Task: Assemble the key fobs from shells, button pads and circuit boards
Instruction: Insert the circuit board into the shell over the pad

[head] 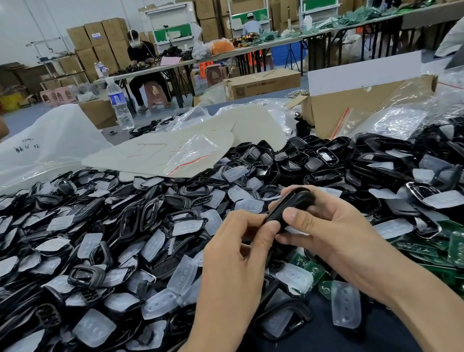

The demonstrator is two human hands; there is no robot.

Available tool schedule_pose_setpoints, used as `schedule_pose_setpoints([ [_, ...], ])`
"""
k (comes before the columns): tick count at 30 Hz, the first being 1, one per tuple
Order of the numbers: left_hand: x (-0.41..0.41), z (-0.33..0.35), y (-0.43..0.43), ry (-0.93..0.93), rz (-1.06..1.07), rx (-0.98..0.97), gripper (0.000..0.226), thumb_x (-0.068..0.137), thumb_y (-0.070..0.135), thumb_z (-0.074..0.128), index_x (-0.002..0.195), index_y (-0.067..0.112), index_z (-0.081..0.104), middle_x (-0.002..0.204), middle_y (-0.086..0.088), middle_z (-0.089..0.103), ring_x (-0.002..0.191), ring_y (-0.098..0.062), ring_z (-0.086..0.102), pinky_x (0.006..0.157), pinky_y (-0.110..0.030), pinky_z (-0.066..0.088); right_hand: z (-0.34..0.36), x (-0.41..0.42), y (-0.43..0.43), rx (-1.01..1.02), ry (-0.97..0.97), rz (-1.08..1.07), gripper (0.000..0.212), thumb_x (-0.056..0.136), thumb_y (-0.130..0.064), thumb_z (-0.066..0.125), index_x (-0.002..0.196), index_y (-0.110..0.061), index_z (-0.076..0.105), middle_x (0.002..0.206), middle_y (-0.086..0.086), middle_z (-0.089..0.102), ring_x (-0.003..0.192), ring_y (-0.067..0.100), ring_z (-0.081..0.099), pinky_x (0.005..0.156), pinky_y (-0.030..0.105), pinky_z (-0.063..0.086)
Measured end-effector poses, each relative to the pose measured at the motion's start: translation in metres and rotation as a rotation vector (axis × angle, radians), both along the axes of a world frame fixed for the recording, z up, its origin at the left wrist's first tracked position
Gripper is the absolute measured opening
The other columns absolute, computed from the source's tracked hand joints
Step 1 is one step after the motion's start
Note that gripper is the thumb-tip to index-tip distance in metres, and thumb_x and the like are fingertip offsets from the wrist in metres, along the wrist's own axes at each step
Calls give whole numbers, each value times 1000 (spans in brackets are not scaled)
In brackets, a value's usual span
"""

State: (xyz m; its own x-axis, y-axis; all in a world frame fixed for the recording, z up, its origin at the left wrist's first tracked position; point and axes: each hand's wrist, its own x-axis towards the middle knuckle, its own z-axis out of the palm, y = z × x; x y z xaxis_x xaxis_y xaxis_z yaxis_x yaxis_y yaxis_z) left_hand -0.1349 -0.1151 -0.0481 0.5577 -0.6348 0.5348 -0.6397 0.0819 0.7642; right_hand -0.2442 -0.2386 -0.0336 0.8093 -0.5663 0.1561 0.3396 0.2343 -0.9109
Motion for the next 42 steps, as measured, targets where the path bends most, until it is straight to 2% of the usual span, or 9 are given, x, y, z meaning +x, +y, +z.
schedule_pose_setpoints([
  [3,3,1,1,-95,38,21,6,96,39,61,92,37,58,94,21,63,86,-5,63,68,-11,44,-1,-3,-2,-132,62,-43,37,72,-32,84,107,-29,73,97,8,75,93,24,73,83,32,60],
  [6,4,-1,2,-125,63,28,6,96,40,59,92,38,56,94,22,62,86,-4,61,67,-10,42,-1,-4,-1,-233,83,-83,29,75,-31,80,102,-32,73,90,0,75,88,18,73,81,28,61],
  [10,3,-2,0,-145,75,18,6,96,39,57,91,37,54,93,18,61,85,-6,60,67,-12,42,-1,-2,5,-262,41,-109,19,76,-27,74,93,-34,72,90,0,73,89,18,73,77,24,60],
  [14,3,-3,0,-190,78,3,10,97,46,50,93,37,54,93,17,59,86,-6,59,68,-15,44,-3,2,11,-259,22,-146,19,80,-30,69,99,-26,66,83,-3,72,81,16,73,73,19,58],
  [18,4,-4,1,-290,100,15,15,101,46,49,99,32,55,93,19,53,82,-4,55,65,-22,46,-5,8,15,4,-60,-101,24,81,-32,67,102,-20,67,93,3,75,92,19,74,79,27,60],
  [23,3,-3,1,-481,204,74,29,101,40,48,99,17,64,91,17,48,70,-2,41,54,-18,39,-5,11,16,360,-88,-68,26,93,-18,60,117,-11,65,110,14,76,96,25,75,70,30,61],
  [28,4,-5,-1,-569,199,106,23,98,35,54,98,15,66,90,10,58,78,-11,57,55,-25,48,-9,14,14,393,-17,-138,19,105,-11,49,117,-9,64,107,15,77,90,23,76,66,31,62],
  [36,1,-9,-3,-456,151,114,29,98,41,56,118,23,66,104,15,60,91,-7,62,68,-27,56,-13,16,15,375,-4,-139,21,106,-10,47,120,-7,62,105,15,76,90,22,75,71,30,62],
  [42,-3,-8,-4,-400,173,97,29,95,38,59,112,17,70,94,11,57,84,-9,61,63,-31,55,-16,19,17,343,-1,-167,19,106,-9,47,113,-10,64,98,10,77,88,20,75,71,29,61],
])
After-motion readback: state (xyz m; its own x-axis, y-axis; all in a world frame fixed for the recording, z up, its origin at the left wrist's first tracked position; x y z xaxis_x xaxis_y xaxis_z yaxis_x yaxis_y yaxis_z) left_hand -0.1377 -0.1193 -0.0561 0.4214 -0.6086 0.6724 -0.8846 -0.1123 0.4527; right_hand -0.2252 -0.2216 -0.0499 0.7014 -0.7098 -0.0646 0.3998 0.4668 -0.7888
